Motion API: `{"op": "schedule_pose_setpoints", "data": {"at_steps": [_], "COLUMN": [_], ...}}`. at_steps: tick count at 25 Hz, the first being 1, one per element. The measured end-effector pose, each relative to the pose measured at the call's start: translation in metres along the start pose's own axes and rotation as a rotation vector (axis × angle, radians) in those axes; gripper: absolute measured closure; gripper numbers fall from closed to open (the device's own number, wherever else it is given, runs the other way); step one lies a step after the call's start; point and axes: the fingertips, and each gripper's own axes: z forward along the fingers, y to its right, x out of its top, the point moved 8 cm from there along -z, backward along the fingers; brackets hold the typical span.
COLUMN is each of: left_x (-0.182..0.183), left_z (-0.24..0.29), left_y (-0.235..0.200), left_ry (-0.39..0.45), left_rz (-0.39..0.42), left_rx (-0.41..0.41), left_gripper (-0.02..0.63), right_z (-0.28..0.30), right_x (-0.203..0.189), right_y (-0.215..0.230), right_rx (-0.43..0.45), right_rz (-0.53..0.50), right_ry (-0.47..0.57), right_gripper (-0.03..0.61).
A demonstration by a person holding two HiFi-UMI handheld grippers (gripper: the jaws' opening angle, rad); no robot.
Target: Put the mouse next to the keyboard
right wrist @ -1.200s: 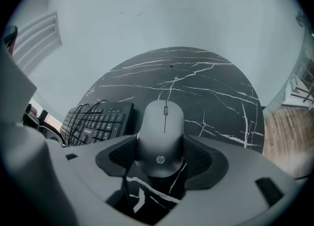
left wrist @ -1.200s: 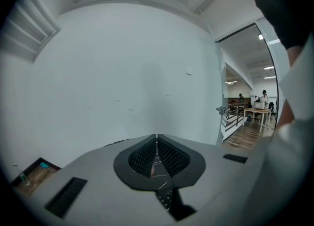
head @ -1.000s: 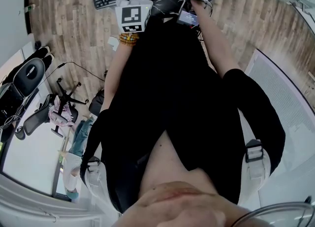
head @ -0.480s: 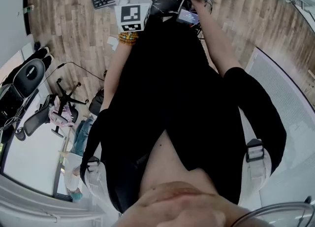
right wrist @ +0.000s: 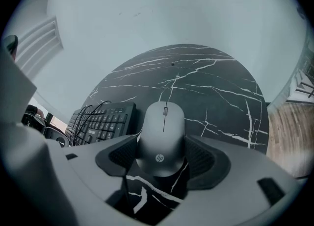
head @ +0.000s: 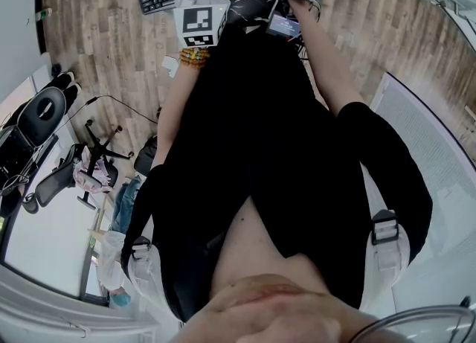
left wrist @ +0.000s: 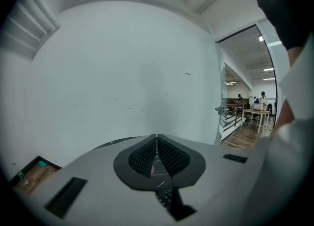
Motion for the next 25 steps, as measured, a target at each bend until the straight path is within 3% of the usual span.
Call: {"op": "schedule_pose_setpoints", "data": {"at_steps": [14, 25], "left_x": [0.001, 0.008], "left_z": [-0.001, 0.008], "left_y": [-0.008, -0.012], "left_ry": [0.018, 0.048], "left_rz": [-0.016, -0.046], "left_rx": [-0.001, -0.021], "left_gripper": [0.592, 0.592], "right_z": [-0.007, -0.020], "right_x": [-0.005, 0.011], "right_y": [0.004, -0.011], "right_rx": [0.007, 0.017], "right_rz": [0.071, -0.026], "right_ry": [-0.003, 0.048], "right_gripper": [0.293, 0.293]}}
